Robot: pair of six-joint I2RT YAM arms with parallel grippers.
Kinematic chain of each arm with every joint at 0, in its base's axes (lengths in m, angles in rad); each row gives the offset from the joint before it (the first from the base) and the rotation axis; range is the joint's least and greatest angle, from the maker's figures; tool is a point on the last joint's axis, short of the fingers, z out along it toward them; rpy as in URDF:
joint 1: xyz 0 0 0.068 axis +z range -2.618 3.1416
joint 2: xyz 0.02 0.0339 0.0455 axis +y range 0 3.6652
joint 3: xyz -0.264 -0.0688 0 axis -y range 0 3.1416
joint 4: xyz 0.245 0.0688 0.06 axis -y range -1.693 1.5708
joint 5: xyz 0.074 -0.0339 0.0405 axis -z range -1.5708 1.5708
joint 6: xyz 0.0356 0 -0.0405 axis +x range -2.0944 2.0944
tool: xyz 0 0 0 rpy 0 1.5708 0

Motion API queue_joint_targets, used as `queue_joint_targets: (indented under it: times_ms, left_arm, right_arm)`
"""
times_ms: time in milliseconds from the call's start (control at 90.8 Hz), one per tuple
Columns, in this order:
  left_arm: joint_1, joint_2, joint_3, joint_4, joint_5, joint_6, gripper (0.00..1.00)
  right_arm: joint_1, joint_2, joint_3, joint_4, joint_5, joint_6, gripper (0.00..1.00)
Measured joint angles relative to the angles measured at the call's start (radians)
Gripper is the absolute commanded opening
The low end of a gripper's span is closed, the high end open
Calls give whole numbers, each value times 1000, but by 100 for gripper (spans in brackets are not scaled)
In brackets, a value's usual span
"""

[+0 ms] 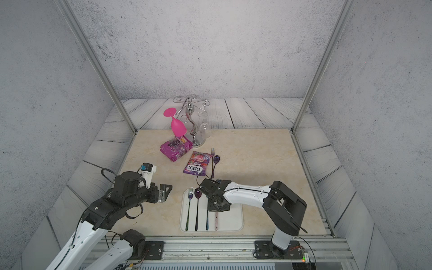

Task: Set the spoon and fork side by side
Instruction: Place the spoon on the tray.

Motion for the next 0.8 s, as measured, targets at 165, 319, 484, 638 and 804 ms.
queue_joint_targets:
  times_ms: [165,319,484,638,804]
  left_arm:
    - [0,0,0,0,0,0,100]
    - [0,0,0,0,0,0,100]
    - [0,0,0,0,0,0,100]
    - [0,0,0,0,0,0,100]
    - [0,0,0,0,0,0,100]
  right_arm:
    - [0,9,19,1,0,0,0]
    - [0,16,32,-3,5,-1,0]
    - [0,37,46,-6,10,-1,0]
    - [0,56,48,-13,12,-1,0]
    - [0,65,53,-23,13,-1,3]
